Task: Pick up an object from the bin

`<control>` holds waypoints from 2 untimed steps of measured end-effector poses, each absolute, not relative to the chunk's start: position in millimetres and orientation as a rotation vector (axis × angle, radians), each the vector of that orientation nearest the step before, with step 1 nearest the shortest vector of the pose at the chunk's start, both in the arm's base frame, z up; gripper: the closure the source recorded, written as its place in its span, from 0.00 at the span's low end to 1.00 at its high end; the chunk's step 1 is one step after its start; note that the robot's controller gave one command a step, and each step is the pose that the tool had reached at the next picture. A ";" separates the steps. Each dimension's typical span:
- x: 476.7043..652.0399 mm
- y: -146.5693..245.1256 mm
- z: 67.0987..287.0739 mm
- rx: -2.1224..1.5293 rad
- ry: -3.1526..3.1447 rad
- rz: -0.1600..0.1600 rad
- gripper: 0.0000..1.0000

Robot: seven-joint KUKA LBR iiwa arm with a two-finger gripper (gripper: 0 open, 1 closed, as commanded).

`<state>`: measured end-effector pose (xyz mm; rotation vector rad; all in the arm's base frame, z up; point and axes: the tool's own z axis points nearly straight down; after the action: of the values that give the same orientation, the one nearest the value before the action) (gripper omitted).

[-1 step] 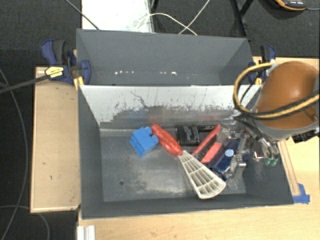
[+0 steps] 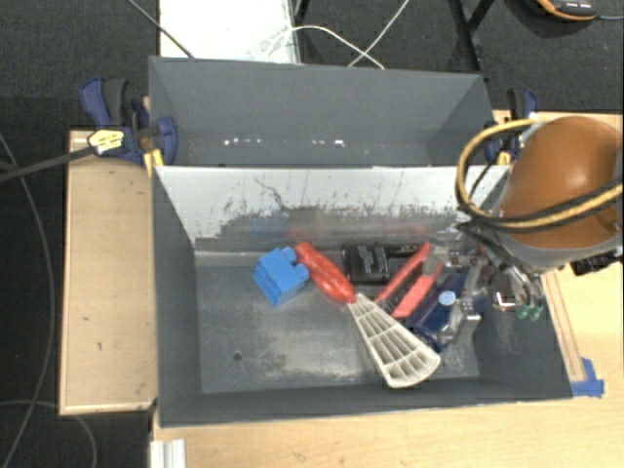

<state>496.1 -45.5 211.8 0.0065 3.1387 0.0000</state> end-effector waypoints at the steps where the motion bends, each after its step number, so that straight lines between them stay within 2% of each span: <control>1: 521.2 -94.4 118.8 -0.441 3.106 -0.001 0.00; 2: 547.4 -128.2 162.8 -0.351 3.112 -0.004 0.00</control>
Offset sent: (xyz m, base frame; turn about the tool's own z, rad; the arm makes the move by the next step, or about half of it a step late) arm 0.0491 -0.0817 -0.0518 -0.2309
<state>547.4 -128.2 162.8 -0.3511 3.1119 -0.0038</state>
